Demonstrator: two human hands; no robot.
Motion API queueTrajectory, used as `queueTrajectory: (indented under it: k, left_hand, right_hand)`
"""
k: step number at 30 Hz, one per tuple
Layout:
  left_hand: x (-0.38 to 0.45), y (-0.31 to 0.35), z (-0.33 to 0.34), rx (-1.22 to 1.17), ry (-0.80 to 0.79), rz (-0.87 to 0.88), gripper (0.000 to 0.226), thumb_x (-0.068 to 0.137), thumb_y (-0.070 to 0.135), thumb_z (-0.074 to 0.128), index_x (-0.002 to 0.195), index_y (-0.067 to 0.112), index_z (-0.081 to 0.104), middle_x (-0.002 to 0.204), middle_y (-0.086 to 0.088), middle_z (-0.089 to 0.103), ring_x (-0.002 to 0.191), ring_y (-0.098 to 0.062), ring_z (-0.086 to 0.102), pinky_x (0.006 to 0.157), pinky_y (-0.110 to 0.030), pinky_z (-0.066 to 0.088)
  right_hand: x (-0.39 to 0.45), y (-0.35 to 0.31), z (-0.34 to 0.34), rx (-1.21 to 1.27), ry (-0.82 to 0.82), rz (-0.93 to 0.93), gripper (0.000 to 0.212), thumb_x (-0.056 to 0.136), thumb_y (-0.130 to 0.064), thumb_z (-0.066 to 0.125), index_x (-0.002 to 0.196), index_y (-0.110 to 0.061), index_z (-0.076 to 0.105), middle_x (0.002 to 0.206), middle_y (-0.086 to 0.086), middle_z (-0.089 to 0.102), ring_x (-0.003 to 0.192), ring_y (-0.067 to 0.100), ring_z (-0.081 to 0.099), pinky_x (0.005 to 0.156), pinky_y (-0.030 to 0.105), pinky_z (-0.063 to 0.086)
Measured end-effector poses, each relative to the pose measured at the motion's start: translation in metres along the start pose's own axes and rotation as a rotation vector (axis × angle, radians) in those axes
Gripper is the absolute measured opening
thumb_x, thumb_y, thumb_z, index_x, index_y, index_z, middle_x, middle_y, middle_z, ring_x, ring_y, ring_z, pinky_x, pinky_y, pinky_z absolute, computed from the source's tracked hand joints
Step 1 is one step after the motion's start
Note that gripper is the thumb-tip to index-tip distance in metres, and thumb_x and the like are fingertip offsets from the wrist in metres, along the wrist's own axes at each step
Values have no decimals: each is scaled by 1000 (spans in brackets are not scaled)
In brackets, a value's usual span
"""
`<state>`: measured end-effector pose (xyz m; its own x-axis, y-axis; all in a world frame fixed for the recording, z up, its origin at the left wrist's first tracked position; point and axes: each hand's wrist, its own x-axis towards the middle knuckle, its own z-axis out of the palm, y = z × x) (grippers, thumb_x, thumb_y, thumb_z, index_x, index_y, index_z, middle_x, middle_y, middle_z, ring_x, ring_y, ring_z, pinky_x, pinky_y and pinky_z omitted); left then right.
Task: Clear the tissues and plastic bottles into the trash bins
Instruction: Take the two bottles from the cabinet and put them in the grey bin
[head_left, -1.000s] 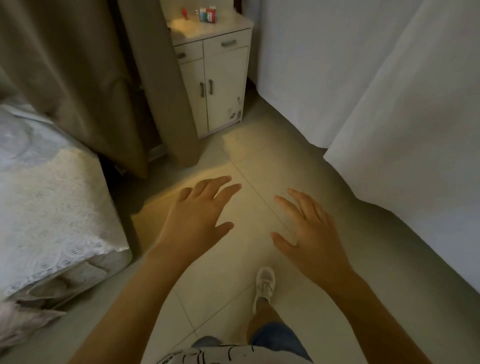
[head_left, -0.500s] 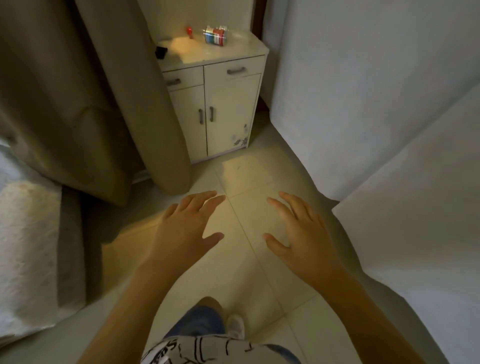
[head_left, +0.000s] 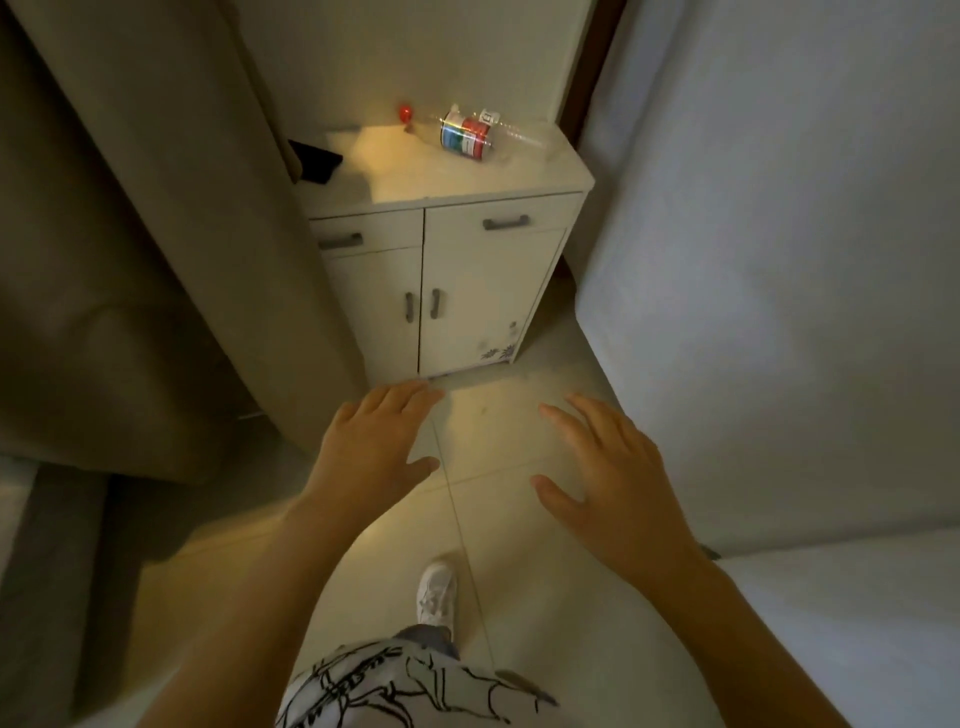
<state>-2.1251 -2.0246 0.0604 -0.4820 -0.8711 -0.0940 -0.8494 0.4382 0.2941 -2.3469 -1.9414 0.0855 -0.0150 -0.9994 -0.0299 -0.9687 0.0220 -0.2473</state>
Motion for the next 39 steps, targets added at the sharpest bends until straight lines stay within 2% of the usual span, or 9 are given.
queueTrajectory:
  k: [3,6,13,22,25,28,33,36,39]
  left_hand:
    - [71,0,-23,14,28,44,74,85,46,64,147,30,28,153,5,29,138,-18,30,110,-40,28]
    - [126,-4,-40,-5,55,49,71,85,42,64,146,28,31,152,3,32,138,-20,32,109,-40,29]
    - [244,-25,-46,-58,86,-42,72,87,45,60,148,31,24,155,8,24,141,-15,24,113,-36,23]
    - [458,-53,-38,-226,81,-304,69,88,51,58,146,31,26,154,8,27,140,-15,27,112,-36,25]
    - [528,-61,-41,-222,67,-356,68,88,51,56,146,30,26,154,7,27,139,-16,29,111,-35,27]
    - [585,-72,-36,-296,99,-494,75,85,54,58,146,26,25,154,3,30,134,-20,39,107,-37,34]
    - [655,-83,-15,-652,244,-866,104,66,74,56,148,22,19,153,-7,27,129,-31,46,103,-50,43]
    - [682,-85,-9,-644,318,-1006,108,69,69,64,150,21,12,156,-9,16,127,-34,48,102,-49,44]
    - [696,-86,-6,-700,401,-1116,99,77,61,66,150,24,10,157,-5,16,127,-31,48,102,-47,44]
  right_hand:
    - [60,19,-14,-11,28,-24,64,83,-56,40,136,-21,47,141,8,47,127,29,47,97,42,40]
    - [121,33,-22,42,37,-33,64,83,-55,41,137,-21,45,144,6,43,130,26,43,98,36,32]
    - [302,75,-16,101,-44,-162,65,87,-45,59,144,-28,33,154,0,26,141,21,24,112,41,26]
    - [546,132,-5,58,-58,-320,70,79,-50,66,139,-21,45,146,10,42,132,32,41,100,54,42]
    - [609,155,-1,32,-82,-330,71,79,-49,69,139,-21,43,145,9,43,132,30,41,101,51,42]
    - [663,170,4,18,-124,-314,76,79,-45,71,142,-23,35,148,6,39,133,27,38,102,49,41]
    - [733,181,22,7,-218,-246,90,77,-42,74,147,-26,21,151,6,33,136,28,35,103,50,40]
    - [753,181,29,-33,-302,-218,93,79,-34,74,149,-27,14,153,7,26,137,29,32,103,49,40]
    - [764,184,34,-55,-338,-219,93,78,-32,74,149,-28,13,150,5,30,133,29,36,100,49,43]
